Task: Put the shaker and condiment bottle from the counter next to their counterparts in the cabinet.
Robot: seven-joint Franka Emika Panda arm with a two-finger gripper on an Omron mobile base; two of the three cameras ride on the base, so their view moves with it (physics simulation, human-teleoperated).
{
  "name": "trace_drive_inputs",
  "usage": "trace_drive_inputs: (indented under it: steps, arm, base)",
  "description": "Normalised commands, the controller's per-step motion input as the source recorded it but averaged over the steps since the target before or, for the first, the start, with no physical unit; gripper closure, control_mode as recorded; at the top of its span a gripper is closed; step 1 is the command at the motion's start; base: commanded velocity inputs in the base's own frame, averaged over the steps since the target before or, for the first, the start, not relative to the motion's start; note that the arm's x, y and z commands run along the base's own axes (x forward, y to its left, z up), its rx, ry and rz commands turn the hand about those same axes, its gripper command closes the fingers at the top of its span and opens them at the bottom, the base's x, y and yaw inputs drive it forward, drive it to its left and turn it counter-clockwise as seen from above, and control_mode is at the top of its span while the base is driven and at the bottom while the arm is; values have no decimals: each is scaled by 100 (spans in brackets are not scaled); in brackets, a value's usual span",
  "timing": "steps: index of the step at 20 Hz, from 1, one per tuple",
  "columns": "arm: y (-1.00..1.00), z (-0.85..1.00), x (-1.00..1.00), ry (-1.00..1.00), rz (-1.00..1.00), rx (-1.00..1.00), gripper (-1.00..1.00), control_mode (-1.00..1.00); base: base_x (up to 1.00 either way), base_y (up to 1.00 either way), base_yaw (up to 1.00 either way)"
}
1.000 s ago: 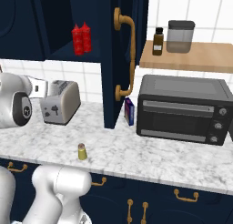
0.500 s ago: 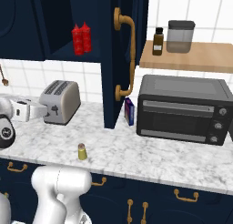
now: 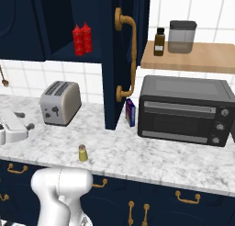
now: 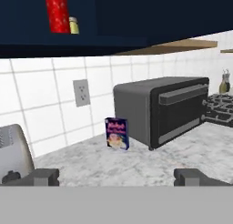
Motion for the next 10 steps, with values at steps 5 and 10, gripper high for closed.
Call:
trace_drive_inputs:
  steps: [5,10]
  arm:
    - [-47,-51,0,-15,-19,10,-100,-100]
    - [-51,-35,0,-4,-16,17,-100,-100]
  base:
    - [0,0,0]
    - [0,0,0]
